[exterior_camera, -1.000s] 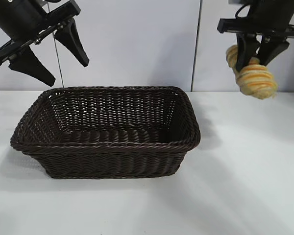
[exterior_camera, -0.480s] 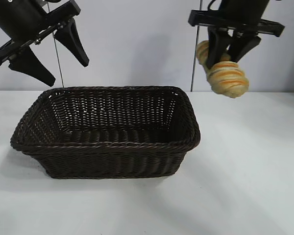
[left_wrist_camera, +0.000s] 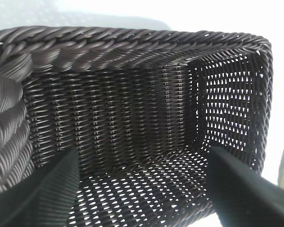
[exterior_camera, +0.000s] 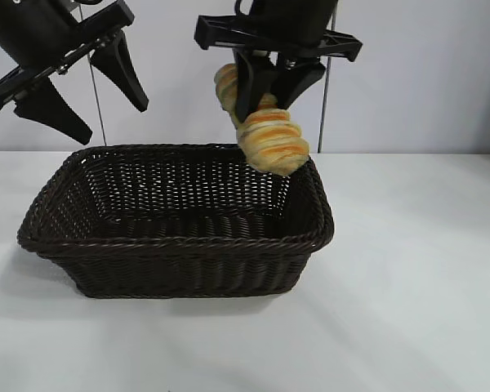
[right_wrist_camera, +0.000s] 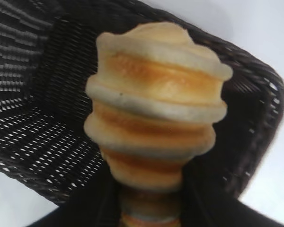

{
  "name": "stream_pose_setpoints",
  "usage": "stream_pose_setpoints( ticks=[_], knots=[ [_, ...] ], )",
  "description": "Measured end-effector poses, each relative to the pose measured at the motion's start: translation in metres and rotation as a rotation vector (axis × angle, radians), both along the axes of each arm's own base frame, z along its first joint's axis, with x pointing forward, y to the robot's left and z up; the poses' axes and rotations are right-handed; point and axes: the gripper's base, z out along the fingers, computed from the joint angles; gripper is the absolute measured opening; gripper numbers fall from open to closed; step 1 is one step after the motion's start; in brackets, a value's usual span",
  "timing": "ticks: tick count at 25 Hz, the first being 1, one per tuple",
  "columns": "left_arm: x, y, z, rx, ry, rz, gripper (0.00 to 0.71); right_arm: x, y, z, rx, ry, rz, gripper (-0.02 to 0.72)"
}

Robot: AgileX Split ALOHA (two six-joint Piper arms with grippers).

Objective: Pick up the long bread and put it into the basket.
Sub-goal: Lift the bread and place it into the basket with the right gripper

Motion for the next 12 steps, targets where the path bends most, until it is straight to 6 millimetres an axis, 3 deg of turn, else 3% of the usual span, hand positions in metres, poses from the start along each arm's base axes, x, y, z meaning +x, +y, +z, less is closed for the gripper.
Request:
stream_pose_setpoints(
  ticks=[7, 9, 12],
  knots=[
    [0.000, 0.000, 0.000, 0.000, 0.000, 0.000, 0.541, 0.007, 0.004, -0.028, -0.025, 0.039, -0.002, 0.258],
    [0.000, 0.000, 0.000, 0.000, 0.000, 0.000, 0.541, 0.007, 0.004, -0.028, -0.025, 0.039, -0.001, 0.304],
    [0.000, 0.000, 0.000, 0.000, 0.001, 0.000, 0.541, 0.007, 0.004, -0.028, -0.029, 0.036, 0.012, 0.436]
  ],
)
